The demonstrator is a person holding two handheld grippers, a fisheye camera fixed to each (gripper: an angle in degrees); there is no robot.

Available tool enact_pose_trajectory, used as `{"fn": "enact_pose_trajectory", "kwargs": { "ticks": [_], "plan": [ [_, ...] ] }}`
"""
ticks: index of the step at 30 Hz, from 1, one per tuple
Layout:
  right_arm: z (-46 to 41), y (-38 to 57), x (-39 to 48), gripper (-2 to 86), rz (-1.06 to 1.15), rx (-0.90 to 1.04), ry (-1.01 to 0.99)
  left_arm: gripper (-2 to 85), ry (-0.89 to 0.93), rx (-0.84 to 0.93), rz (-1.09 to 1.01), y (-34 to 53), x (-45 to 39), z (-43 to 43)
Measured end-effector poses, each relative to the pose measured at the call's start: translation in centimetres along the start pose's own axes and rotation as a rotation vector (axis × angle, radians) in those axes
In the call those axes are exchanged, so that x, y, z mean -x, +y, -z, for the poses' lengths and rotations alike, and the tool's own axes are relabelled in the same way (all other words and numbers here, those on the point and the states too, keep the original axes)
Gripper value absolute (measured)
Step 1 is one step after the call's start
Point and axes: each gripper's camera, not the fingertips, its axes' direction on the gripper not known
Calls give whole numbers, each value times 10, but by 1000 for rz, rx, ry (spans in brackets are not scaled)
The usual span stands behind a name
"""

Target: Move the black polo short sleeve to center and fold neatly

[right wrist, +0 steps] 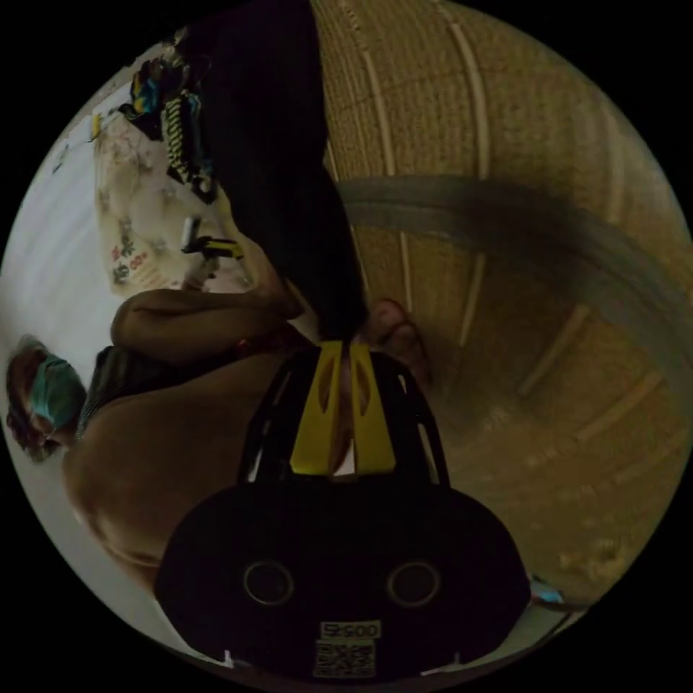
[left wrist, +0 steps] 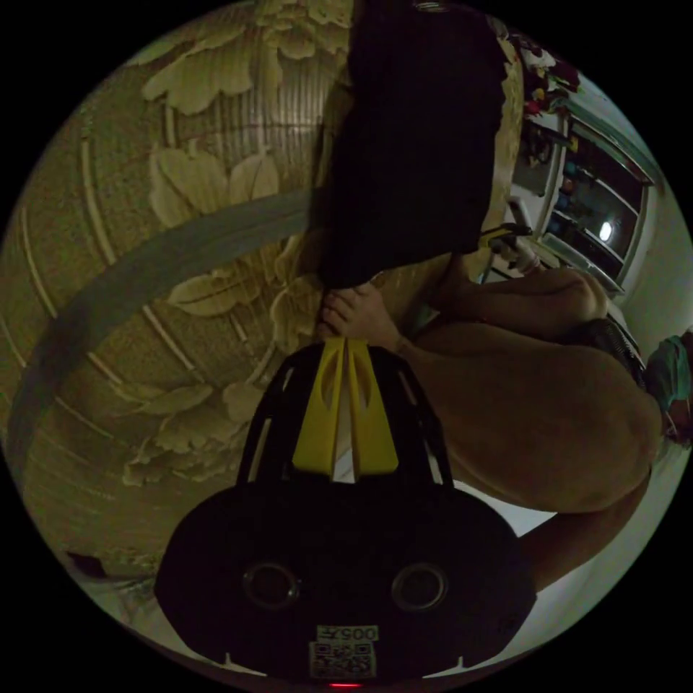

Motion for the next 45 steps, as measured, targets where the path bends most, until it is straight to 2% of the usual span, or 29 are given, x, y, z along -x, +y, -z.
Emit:
{"fn": "enact_pose_trajectory", "kwargs": {
  "ticks": [4,7,9,13,15,17,20,23,25,28,31,36,40,43,45],
  "plan": [
    [28,-13,45,-10,119,-133,218,-7,-171,-195,-109,-14,-35,31],
    [39,-47,88,-10,268,-203,295,-7,-170,-284,-298,-47,-72,38],
    [27,-85,115,-10,351,-152,354,-7,-185,-217,-367,-74,-90,27],
    [-14,-124,140,-10,405,-43,483,-6,-425,-17,-391,-113,-110,-18],
    [-40,-128,146,-10,408,-3,553,-6,-423,41,-376,-115,-107,-35],
    [-48,-127,148,-10,377,2,519,-6,-361,-8,-355,-111,-106,-35],
    [-52,-129,155,-9,316,24,481,-7,-319,78,-339,-110,-104,-36],
    [-34,-136,191,-9,334,6,551,-7,-329,66,-381,-109,-121,-8],
    [-17,-148,219,-9,351,-26,610,-7,-367,-20,-443,-120,-147,38],
    [11,-182,256,-5,337,-164,644,-7,-502,-164,-536,-157,-181,92],
    [30,-215,270,13,270,-391,556,-7,-605,-270,-578,-210,-203,119],
    [29,-235,261,83,31,-753,424,-7,-511,-373,-573,-270,-216,132],
    [17,-239,257,61,-78,-873,289,-7,-567,-289,-524,-304,-220,129],
    [8,-244,262,12,-116,-910,267,-7,-536,-390,-526,-310,-226,147],
    [3,-239,279,-3,-50,-969,265,-7,-478,-460,-537,-309,-231,160]
  ]
}}
